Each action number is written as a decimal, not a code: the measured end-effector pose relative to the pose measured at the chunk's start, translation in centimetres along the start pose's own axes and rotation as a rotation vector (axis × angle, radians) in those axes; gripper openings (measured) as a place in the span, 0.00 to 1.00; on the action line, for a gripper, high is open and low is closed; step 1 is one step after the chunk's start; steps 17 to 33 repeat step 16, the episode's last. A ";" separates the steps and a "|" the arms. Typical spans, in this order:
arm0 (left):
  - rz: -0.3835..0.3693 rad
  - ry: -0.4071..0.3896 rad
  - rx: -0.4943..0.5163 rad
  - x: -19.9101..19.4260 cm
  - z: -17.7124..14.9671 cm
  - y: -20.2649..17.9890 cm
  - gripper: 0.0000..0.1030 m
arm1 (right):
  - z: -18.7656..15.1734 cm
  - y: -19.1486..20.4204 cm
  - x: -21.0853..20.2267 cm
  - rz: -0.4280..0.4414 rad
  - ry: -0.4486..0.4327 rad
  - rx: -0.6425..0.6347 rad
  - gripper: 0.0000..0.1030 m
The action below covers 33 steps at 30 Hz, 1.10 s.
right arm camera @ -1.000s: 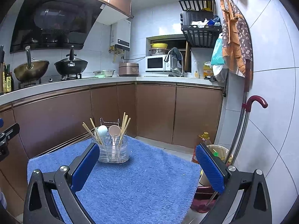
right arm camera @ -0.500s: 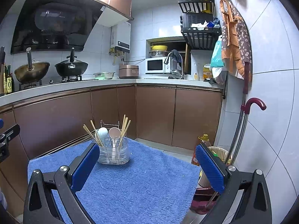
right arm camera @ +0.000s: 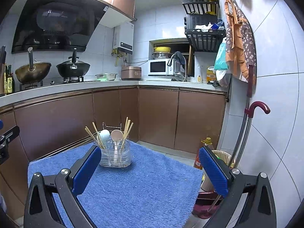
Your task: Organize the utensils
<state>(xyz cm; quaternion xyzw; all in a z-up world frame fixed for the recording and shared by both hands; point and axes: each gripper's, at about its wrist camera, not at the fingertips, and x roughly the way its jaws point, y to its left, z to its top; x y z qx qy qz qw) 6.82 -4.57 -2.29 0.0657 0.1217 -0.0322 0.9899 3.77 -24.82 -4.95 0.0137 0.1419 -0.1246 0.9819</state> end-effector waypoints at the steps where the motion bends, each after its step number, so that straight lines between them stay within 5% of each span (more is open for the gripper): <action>1: -0.004 0.000 0.000 0.0 0.0 0.1 0.71 | 0.0 0.0 0.0 0.000 0.000 0.000 1.00; 33: -0.023 0.008 -0.015 -0.3 0.0 0.3 0.71 | 0.3 0.0 -0.4 0.003 -0.005 -0.010 1.00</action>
